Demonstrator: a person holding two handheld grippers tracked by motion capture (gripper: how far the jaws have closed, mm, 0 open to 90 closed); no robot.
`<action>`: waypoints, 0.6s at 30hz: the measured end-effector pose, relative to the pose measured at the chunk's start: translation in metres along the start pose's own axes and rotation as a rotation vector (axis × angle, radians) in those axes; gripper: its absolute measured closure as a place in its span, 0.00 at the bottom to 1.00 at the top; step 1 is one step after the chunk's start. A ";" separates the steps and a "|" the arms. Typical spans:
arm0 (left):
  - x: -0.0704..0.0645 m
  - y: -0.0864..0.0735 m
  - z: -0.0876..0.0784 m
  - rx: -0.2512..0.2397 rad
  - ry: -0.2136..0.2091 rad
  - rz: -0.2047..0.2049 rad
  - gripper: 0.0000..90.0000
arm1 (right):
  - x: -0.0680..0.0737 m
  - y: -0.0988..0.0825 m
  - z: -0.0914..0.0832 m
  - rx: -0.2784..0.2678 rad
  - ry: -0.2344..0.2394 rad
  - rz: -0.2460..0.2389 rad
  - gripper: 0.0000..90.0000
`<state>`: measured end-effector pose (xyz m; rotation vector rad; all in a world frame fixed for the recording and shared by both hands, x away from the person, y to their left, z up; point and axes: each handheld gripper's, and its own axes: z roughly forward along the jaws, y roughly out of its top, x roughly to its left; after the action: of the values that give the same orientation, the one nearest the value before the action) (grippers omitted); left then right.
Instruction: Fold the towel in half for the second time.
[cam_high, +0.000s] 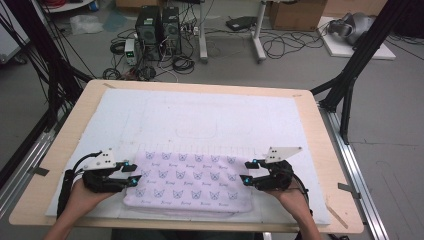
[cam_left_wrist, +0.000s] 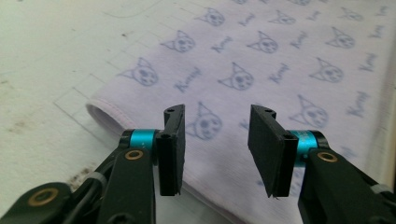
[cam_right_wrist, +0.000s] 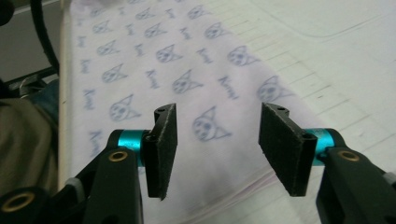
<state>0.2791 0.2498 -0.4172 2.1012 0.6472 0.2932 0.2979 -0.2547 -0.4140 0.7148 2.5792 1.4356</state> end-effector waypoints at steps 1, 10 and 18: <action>0.002 0.001 0.002 -0.006 0.010 -0.005 0.61 | -0.002 0.001 0.001 0.000 -0.006 0.007 0.48; 0.021 0.013 0.014 -0.042 0.060 -0.057 0.55 | -0.020 0.011 0.014 -0.007 -0.054 0.010 0.40; 0.031 0.015 0.030 -0.022 0.091 -0.076 0.52 | -0.031 0.012 0.018 -0.015 -0.089 0.032 0.36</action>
<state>0.3230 0.2389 -0.4231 2.0459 0.7718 0.3530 0.3350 -0.2491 -0.4184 0.8031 2.4989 1.3972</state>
